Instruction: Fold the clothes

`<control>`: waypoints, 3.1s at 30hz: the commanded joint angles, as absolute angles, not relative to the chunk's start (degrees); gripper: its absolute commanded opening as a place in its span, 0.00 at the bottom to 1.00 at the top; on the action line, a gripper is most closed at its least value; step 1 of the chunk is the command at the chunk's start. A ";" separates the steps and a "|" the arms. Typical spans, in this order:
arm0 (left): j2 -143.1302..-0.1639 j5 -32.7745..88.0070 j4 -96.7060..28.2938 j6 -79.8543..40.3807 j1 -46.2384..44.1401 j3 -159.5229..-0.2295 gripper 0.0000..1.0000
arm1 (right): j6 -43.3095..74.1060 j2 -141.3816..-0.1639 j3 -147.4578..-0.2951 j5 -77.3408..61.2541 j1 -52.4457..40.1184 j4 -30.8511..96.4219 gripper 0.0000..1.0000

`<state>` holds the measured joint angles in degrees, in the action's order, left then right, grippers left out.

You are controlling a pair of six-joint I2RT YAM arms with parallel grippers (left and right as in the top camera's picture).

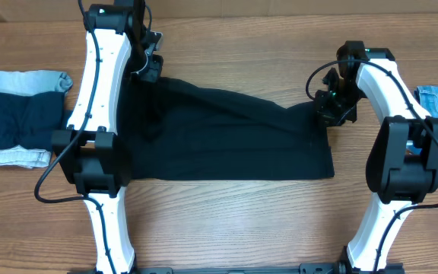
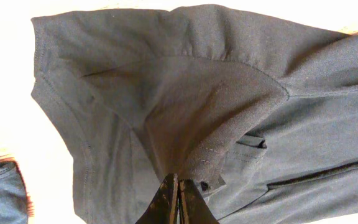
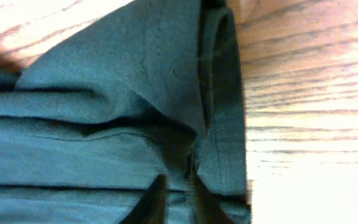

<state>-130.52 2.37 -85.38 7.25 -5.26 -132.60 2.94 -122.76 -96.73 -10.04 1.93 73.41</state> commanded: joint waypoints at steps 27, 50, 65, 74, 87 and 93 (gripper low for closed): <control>-129.19 3.18 -86.11 8.36 -5.58 -134.34 0.04 | 3.01 -120.40 -96.99 -12.71 2.33 68.66 0.04; -129.21 4.51 -89.30 8.25 -5.37 -147.37 0.06 | -10.46 -116.64 -105.10 -13.72 2.37 50.92 0.04; -129.27 7.11 -94.83 10.70 -5.69 -137.51 0.07 | -4.21 -116.51 -105.08 -15.66 2.37 70.72 0.04; -129.27 7.05 -96.42 10.74 -5.58 -128.20 0.09 | 1.39 -116.53 -103.57 -5.58 2.33 77.49 0.04; -129.27 6.76 -96.84 10.72 -5.54 -127.61 0.13 | 1.89 -116.79 -102.26 -2.13 2.33 77.97 0.19; -129.27 7.22 -96.84 10.24 -5.48 -127.61 0.35 | 3.68 -116.79 -102.26 -1.65 2.33 76.18 0.37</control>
<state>-130.48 5.82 -96.64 9.47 -5.26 -127.83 3.01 -118.24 -102.52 -1.04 2.17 77.14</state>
